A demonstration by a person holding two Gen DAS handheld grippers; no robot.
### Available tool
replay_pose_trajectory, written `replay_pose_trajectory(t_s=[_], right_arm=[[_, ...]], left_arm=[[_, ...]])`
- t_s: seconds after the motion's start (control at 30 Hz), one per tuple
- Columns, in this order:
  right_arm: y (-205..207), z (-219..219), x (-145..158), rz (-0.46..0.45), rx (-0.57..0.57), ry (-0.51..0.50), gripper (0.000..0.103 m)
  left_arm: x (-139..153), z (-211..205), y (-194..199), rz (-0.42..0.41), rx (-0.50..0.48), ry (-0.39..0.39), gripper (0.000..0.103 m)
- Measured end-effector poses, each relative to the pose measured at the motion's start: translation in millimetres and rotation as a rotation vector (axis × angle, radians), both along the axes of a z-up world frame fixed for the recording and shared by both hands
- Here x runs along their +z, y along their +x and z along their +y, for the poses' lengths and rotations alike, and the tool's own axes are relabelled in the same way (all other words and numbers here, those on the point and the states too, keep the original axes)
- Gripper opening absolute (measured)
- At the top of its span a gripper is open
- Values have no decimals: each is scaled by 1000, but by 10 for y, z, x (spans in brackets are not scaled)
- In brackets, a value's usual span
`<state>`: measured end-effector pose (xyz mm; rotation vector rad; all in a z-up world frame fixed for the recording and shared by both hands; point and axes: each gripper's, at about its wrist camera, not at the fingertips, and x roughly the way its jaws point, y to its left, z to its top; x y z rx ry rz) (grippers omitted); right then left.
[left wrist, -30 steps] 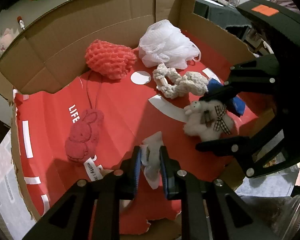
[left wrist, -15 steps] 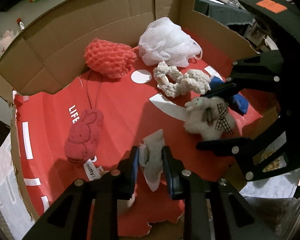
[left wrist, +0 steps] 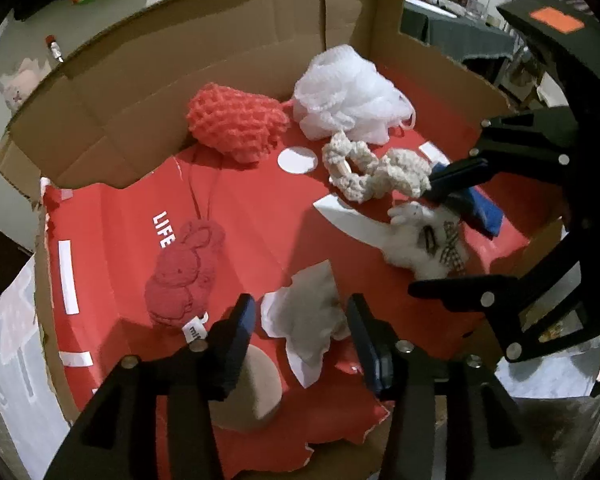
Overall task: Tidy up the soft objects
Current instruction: 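Open both grippers to drop the tissue and plush bear in the box, then move both grippers out of the box back to the items on the table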
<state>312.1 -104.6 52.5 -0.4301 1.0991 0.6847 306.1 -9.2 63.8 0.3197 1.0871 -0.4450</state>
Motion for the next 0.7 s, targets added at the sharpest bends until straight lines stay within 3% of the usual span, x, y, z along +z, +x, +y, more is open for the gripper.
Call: replay_pose_trajectory(t_s=[0.23,0.4,0.53,0.7], right_arm=[[-72,-203,194,-31,-53,18,66],[-209,-404,489,-80,-124,59,73],[-442,-577,755,-140,-195,96,79],[-852,-735,1091,-239,-255,148,81]], left_arm=[[245,108,-149,-61,51,-65,71],[520,227,-349,-136,119,-139,84],[721,318,-621,-211,159,-172,95],[905,384,-1047,-327,196,-217,101]])
